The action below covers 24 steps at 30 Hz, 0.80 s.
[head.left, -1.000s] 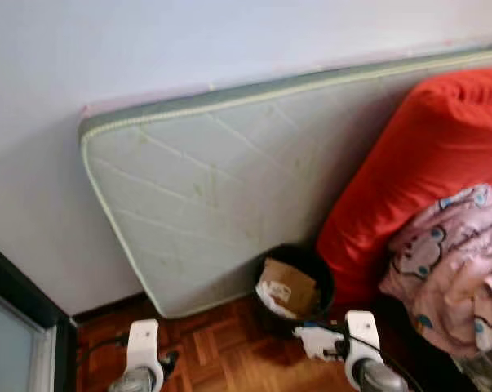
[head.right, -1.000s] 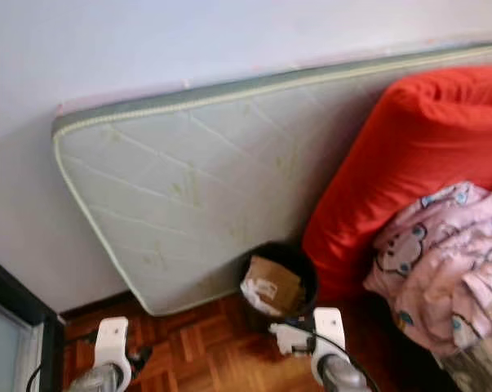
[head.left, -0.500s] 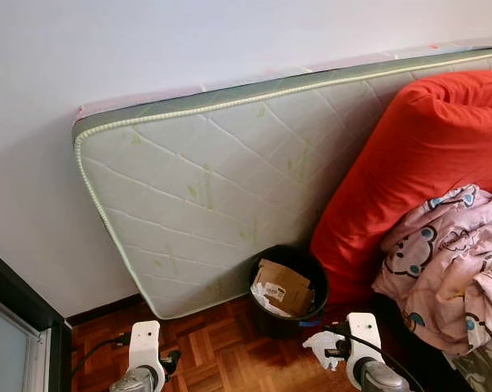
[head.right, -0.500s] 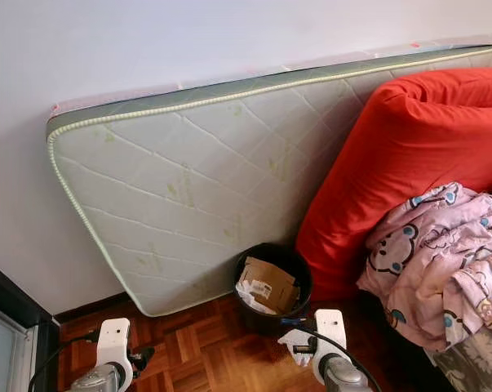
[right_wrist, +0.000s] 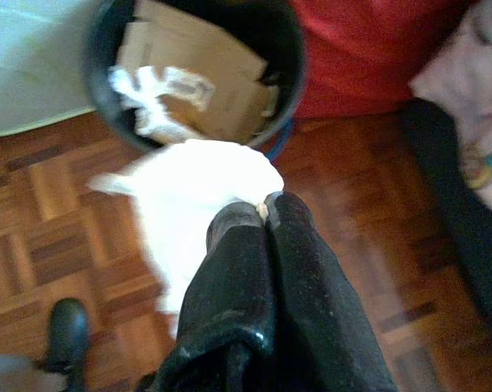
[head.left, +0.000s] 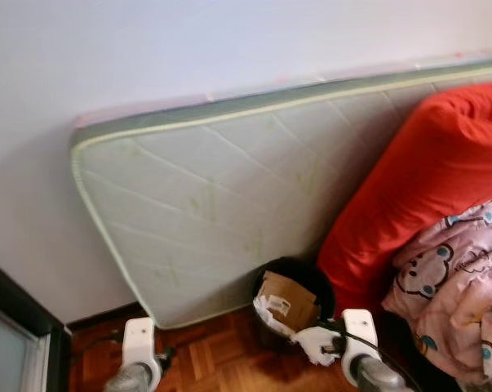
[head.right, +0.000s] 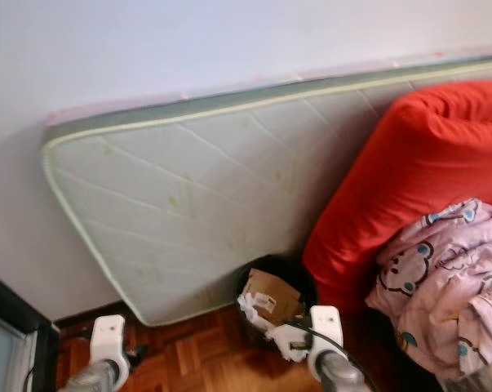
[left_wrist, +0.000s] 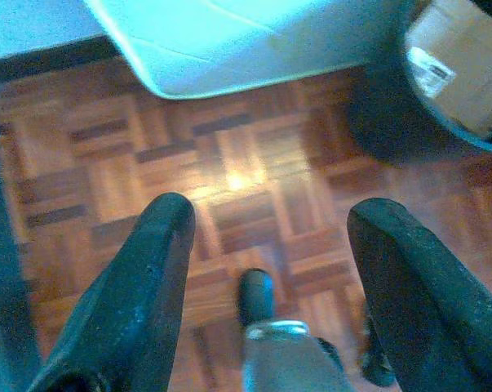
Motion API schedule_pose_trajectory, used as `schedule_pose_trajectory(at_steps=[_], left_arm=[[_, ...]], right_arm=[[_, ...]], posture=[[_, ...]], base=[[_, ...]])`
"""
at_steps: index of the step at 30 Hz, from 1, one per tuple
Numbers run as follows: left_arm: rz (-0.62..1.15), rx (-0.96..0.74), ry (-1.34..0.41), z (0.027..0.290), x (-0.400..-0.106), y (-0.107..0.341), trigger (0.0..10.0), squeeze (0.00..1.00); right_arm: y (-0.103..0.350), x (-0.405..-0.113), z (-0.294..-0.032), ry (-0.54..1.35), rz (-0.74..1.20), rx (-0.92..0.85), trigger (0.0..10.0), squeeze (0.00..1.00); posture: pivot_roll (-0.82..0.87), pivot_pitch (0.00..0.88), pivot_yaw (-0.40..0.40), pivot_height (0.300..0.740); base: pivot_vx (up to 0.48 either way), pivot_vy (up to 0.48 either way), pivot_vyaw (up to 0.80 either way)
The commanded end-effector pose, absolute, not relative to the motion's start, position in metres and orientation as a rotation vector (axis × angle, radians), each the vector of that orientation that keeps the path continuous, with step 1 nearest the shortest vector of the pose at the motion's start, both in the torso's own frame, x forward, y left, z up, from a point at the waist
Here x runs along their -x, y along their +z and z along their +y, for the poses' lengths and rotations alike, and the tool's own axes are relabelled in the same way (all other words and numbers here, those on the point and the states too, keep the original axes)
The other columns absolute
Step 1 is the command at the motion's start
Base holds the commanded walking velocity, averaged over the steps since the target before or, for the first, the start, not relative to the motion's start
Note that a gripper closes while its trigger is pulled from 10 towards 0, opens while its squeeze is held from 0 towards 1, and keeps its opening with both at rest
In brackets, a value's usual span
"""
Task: Clean up the room
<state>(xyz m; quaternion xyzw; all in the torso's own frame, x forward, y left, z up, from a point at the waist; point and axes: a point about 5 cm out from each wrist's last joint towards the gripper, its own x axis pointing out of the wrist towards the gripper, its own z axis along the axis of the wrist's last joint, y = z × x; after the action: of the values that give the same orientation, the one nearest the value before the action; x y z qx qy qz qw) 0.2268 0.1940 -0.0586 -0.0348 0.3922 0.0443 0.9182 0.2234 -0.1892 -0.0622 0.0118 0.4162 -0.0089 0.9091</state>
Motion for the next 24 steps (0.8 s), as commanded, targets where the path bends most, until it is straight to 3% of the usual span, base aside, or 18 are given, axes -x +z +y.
schedule_pose_trajectory(at_steps=[1, 11, 15, 24], left_arm=[[0.828, 0.054, 0.109, 0.2032, -0.2208, -0.061, 10.0, 0.0], [0.827, 0.055, 0.109, 0.2029, -0.2208, -0.0611, 10.0, 0.0], [0.825, 0.056, 0.109, 0.2029, -0.2209, -0.061, 10.0, 0.0], [0.825, 0.053, 0.108, 0.2031, -0.2209, -0.0609, 10.0, 0.0]], right_arm=[[-0.0633, -0.2229, -0.1834, -0.013, 0.864, -0.041, 10.0, 0.0], [-0.0626, -0.2237, -0.1837, 0.006, 0.86, -0.015, 10.0, 0.0], [-0.0627, -0.2237, -0.1837, 0.002, 0.86, -0.021, 10.0, 0.0], [-0.0631, -0.223, -0.1834, -0.012, 0.86, -0.044, 10.0, 0.0]], posture=[[0.09, 0.0, -0.029, 0.74], [0.09, 0.0, -0.031, 0.74], [0.09, 0.0, -0.031, 0.74], [0.09, 0.0, -0.03, 0.74]], base=[[0.0, 0.0, 0.0], [0.0, 0.0, 0.08], [0.257, 0.0, 0.69], [0.285, 0.0, 0.0]])
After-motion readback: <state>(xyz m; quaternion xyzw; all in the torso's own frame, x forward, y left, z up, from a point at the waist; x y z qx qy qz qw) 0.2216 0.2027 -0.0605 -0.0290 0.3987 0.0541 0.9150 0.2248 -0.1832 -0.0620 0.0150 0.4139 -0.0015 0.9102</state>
